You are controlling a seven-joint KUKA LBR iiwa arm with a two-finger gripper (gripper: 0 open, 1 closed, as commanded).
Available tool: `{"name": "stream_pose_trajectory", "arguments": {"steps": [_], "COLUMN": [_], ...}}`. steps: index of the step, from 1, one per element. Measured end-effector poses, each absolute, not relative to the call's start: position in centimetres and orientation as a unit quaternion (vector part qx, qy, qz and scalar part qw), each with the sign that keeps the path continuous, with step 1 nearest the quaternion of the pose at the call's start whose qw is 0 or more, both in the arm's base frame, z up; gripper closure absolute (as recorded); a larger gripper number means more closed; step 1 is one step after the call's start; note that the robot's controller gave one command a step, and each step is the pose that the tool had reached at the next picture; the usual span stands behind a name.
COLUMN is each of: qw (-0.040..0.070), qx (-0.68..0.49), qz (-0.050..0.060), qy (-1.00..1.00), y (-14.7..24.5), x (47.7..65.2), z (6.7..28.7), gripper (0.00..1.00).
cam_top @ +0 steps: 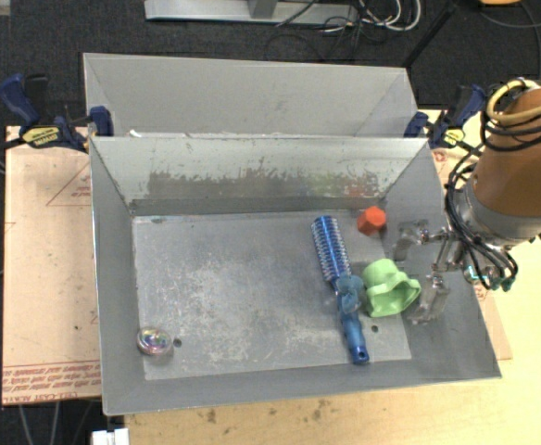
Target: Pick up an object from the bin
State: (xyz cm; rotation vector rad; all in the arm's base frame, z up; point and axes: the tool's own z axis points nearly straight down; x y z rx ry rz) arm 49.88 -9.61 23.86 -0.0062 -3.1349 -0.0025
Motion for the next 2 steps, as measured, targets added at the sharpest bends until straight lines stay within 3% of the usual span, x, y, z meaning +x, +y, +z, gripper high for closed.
{"name": "stream_pose_trajectory", "arguments": {"steps": [1,2], "qw": [0.0,0.001], "qx": [0.033,0.001], "qz": [-0.001,-0.001], "qy": [-0.999,-1.0], "y": [-7.4,-9.5], "x": [52.0,52.4], "z": [9.9,6.8], "gripper": [0.0,0.0]}}
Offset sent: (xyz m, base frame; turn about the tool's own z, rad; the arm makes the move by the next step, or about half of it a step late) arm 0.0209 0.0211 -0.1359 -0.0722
